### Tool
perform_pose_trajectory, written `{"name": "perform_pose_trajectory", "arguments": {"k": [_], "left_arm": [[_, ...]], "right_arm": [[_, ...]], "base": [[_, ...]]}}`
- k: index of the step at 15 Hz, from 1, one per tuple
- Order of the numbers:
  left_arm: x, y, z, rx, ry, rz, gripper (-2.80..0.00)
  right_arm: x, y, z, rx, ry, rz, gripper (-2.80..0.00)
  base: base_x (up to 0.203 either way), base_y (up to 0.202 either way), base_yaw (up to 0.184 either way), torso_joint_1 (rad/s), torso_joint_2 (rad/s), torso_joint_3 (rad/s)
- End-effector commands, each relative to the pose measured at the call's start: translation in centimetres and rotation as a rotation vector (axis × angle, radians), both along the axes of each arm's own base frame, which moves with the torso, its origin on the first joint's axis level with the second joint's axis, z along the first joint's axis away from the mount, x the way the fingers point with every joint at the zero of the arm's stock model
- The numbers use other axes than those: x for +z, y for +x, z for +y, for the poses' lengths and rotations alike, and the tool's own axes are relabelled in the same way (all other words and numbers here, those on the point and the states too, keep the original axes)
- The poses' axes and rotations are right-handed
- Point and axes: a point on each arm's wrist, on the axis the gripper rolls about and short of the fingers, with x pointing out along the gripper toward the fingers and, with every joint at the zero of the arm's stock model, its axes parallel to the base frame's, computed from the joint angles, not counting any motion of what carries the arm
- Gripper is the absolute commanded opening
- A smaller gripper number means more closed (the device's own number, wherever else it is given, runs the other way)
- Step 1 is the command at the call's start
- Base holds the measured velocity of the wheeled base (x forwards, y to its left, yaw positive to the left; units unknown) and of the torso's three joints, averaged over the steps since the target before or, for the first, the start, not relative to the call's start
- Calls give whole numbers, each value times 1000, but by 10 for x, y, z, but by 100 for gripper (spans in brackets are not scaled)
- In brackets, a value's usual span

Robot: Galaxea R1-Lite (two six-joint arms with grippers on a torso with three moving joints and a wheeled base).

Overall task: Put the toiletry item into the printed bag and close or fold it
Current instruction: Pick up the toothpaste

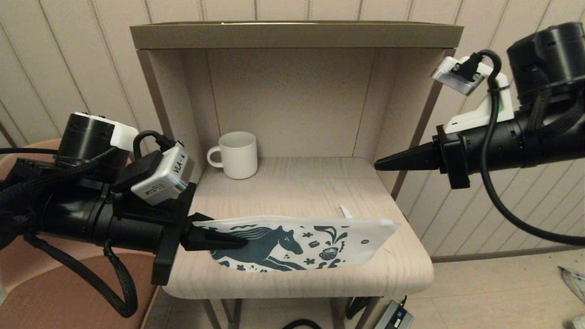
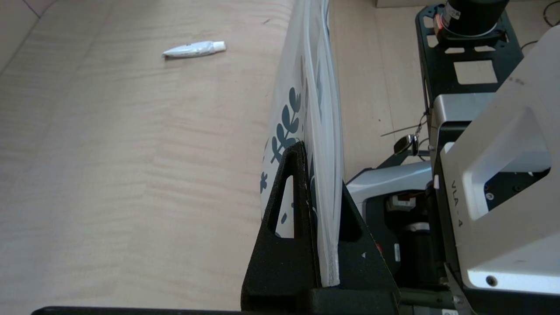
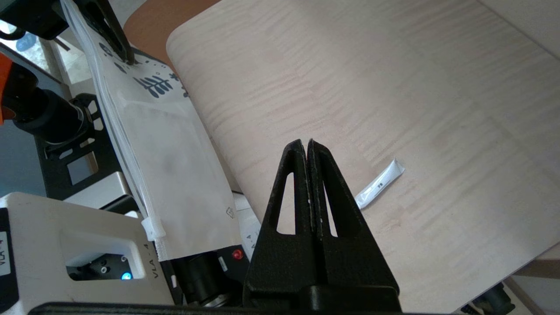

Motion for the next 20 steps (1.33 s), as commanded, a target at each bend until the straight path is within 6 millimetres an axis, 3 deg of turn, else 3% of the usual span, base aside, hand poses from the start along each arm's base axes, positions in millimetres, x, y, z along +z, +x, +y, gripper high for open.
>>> {"name": "perform_pose_trajectory", "arguments": {"k": [1, 8, 9, 20], "left_arm": [[1, -1, 0, -5, -4, -6, -280], [1, -2, 1, -5, -4, -6, -280], [1, -1, 1, -5, -4, -5, -280], [2, -2, 1, -5, -5, -8, -280]], "right_arm": [[0, 1, 0, 3, -1, 2, -280], [-6, 6, 2, 2, -7, 19, -280], [-8, 5, 2, -6, -17, 16, 0], [-6, 6, 3, -18, -23, 12, 0]], "base": [[0, 0, 0, 0, 0, 0], [0, 0, 0, 0, 0, 0], [0, 0, 0, 0, 0, 0], [0, 0, 0, 0, 0, 0]]}}
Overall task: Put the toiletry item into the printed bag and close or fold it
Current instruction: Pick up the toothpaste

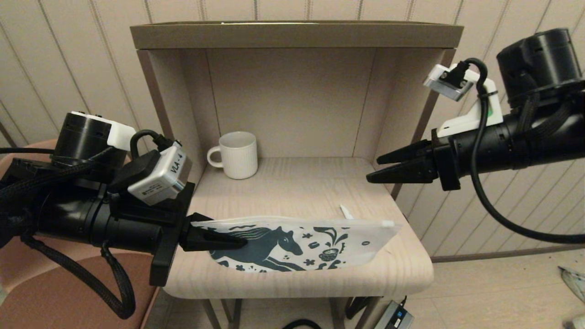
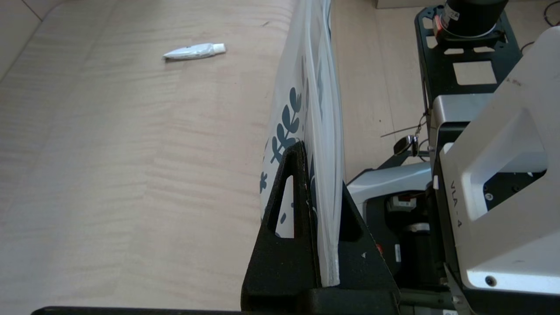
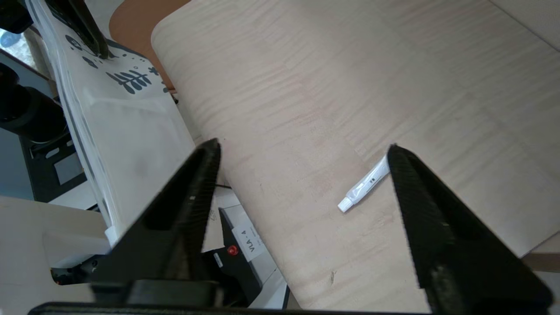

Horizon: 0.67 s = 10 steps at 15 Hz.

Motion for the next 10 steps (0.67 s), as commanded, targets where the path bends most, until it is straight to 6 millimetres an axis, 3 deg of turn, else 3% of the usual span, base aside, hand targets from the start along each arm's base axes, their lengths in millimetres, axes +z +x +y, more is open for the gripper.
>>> {"name": "perform_pose_trajectory", "arguments": {"k": [1, 6, 10], "left_arm": [[0, 0, 0, -6, -3, -4, -280], [4, -3, 1, -5, -8, -17, -280], [5, -4, 2, -3, -9, -20, -280]], "right_arm": [[-4, 3, 3, 10, -4, 17, 0], [-32, 31, 14, -100, -69, 118, 0], [-44, 40, 16, -167, -114, 147, 0]], "base": [[0, 0, 0, 0, 0, 0], [0, 0, 0, 0, 0, 0], [0, 0, 0, 0, 0, 0]]}}
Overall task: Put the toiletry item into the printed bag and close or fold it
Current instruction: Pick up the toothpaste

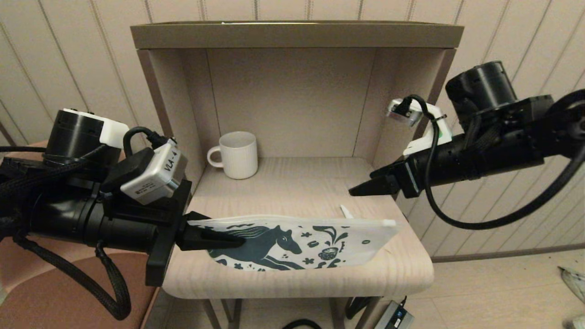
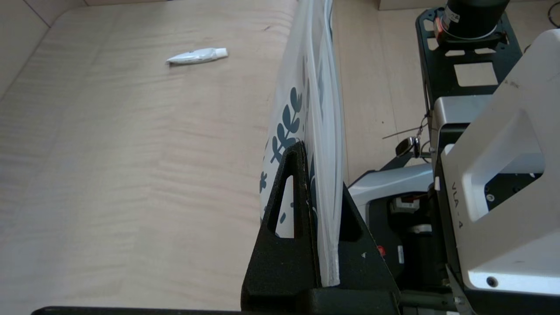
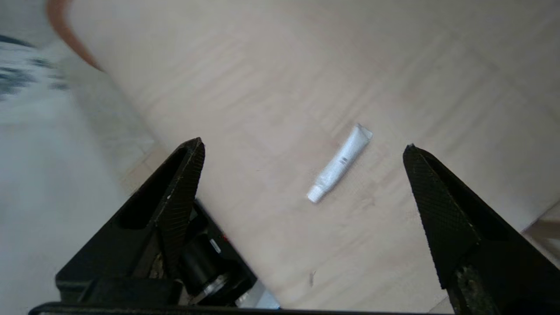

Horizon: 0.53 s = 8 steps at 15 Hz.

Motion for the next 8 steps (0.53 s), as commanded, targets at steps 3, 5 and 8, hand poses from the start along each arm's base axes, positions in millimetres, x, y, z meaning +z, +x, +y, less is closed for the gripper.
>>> {"name": "perform_pose_trajectory", "arguments": {"k": [3, 5, 8], "left_arm": [[1, -2, 0, -7, -5, -6, -280], [2, -3, 1, -5, -6, -11, -280], [2, -3, 1, -5, -6, -11, -280]], "right_arm": [[-25, 8, 16, -58, -105, 46, 0], [-37, 12, 27, -91, -160, 64, 0], [-50, 16, 39, -113, -200, 88, 0]], "base": [[0, 0, 0, 0, 0, 0], [0, 0, 0, 0, 0, 0], [0, 0, 0, 0, 0, 0]]}}
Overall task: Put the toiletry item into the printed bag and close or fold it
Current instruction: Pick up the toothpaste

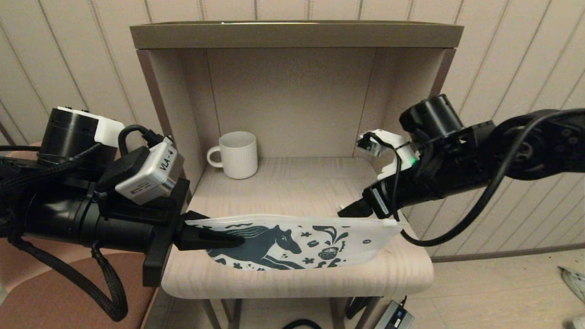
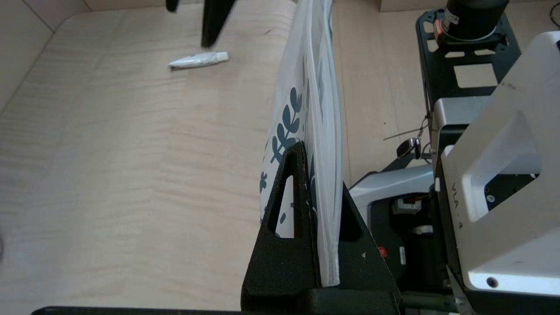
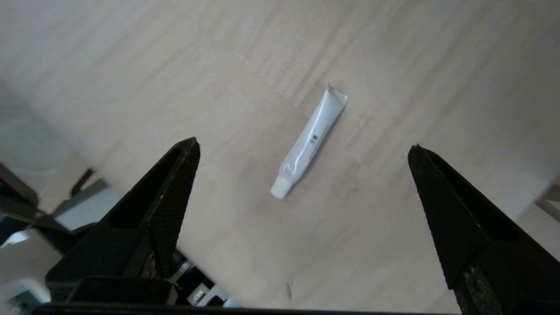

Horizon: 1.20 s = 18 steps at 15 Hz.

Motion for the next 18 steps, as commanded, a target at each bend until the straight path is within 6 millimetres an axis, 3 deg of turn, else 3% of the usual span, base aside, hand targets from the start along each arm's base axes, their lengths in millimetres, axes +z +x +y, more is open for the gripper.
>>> {"name": "perform_pose_trajectory", "arguments": {"k": [1, 5, 18], "left_arm": [[0, 0, 0, -5, -2, -3, -280], [0, 0, 0, -5, -2, -3, -280], [-2, 2, -1, -9, 3, -4, -280]], "right_arm": [[-15, 8, 8, -2, -16, 30, 0], [-27, 15, 10, -13, -22, 53, 0], [-36, 22, 8, -26, -18, 44, 0]], "base": [[0, 0, 0, 0, 0, 0], [0, 0, 0, 0, 0, 0], [0, 0, 0, 0, 0, 0]]}}
